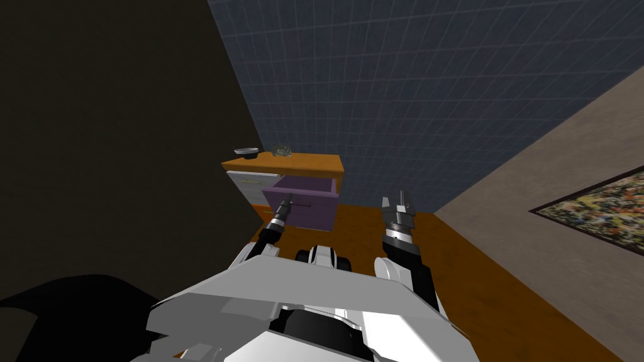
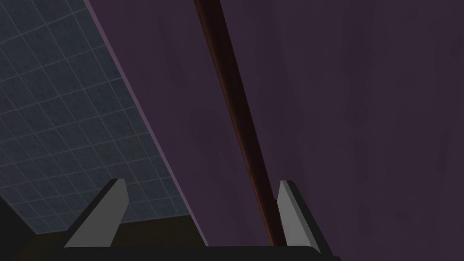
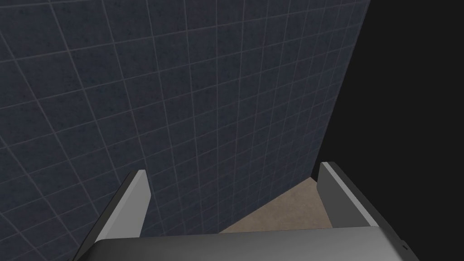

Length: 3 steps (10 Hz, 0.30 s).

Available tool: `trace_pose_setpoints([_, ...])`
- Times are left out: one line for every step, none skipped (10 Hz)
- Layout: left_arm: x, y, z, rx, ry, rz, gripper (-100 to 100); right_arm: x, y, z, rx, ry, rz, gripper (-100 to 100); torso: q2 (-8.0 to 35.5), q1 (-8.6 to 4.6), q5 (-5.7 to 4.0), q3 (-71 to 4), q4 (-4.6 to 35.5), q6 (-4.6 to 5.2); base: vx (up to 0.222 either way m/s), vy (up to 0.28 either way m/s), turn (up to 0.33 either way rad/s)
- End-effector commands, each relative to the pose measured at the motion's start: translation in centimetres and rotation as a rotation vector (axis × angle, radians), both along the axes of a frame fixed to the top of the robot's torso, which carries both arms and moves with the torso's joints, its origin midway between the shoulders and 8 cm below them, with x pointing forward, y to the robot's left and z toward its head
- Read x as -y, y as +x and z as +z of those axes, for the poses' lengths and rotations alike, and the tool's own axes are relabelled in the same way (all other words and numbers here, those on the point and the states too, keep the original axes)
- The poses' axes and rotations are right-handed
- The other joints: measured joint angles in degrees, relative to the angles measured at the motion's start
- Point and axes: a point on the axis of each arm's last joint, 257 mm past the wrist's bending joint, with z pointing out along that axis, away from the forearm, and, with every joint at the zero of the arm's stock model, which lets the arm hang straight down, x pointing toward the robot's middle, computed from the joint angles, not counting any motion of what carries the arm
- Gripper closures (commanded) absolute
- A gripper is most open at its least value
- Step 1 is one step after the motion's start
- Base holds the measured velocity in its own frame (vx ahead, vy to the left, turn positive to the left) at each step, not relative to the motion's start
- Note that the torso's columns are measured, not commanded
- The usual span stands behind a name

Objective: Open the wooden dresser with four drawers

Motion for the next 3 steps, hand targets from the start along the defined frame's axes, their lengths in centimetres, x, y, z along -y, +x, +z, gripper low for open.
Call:
trace_pose_setpoints([-0.01,-0.01,-0.09,-0.002,0.0,0.0,0,0.0,0.0,0.0,0.0,0.0,0.0,0,-0.1,0.01,0.01,0.0,0.0,0.01,0.0,0.0,0.0])
trace_pose_setpoints([-0.02,-0.01,-0.15,-0.004,0.0,0.001,0,0.0,0.0,0.0,0.0,0.0,0.0,0,-0.1,0.02,0.02,-0.1,-0.1,0.01,0.0,0.0,0.0])
trace_pose_setpoints([-0.03,-0.02,-0.19,-0.005,0.0,0.001,0,0.0,0.0,0.0,0.0,0.0,0.0,0,-0.1,0.03,0.03,-0.1,-0.1,0.01,0.0,0.0,0.0])
